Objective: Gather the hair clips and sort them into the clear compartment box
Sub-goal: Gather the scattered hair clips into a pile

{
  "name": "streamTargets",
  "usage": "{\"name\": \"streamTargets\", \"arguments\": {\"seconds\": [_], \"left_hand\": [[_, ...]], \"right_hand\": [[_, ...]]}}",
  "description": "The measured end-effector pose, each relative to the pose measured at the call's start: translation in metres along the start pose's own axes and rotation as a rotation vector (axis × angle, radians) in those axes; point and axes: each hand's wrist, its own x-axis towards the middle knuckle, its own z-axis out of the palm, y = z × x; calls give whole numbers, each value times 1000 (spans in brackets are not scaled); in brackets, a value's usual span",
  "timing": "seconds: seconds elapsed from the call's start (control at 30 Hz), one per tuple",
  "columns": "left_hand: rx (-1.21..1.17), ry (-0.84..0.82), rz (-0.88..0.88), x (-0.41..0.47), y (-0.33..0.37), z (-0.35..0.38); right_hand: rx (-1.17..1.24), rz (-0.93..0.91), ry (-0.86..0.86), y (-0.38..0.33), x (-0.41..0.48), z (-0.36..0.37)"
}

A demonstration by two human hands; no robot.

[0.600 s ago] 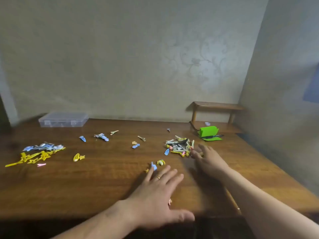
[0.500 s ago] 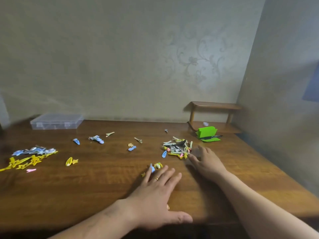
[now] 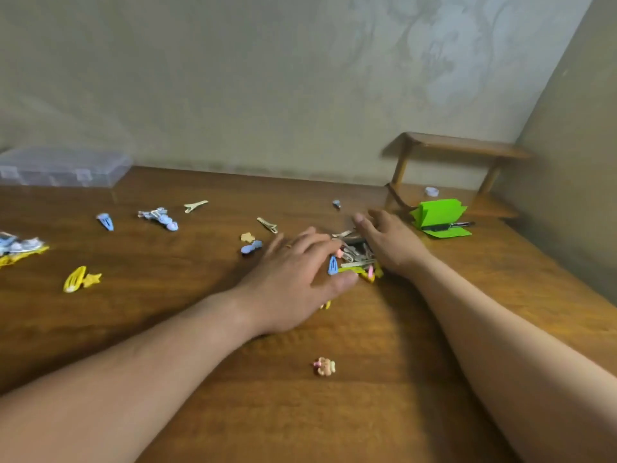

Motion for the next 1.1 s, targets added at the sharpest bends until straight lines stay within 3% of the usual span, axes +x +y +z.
{"name": "streamTargets", "arguments": {"seconds": [0.07,0.13,0.23,0.4,0.5,0.63,0.87,0.93,1.0,1.1], "left_hand": [[-8,-31,119,-14,8,-8],[66,-165,250,-31,23,-12],[138,-193,300,-34,24,-3],[207,-43,94,1,-17,-6],[239,-46,-59,16,-49,-16],[106,-14,-263,27,-83,-24],[38,-19,-250,30,-88,-23],[-9,-19,-253,26,-86,-24],[-48,2,-251,23,-87,-24],[-94,52,-260,26,-90,-22]], "right_hand": [[44,-30,-13,-8,8,1],[70,-61,-36,-16,17,4],[127,-137,-74,-32,27,13],[261,-113,-23,-44,59,18],[217,-82,-152,-50,73,17],[243,-86,-308,-57,70,17],[356,-211,-492,-78,13,18],[426,-215,-443,-73,-4,9],[482,-165,-252,-55,-19,-9],[354,-52,-47,-23,-53,-32]]}}
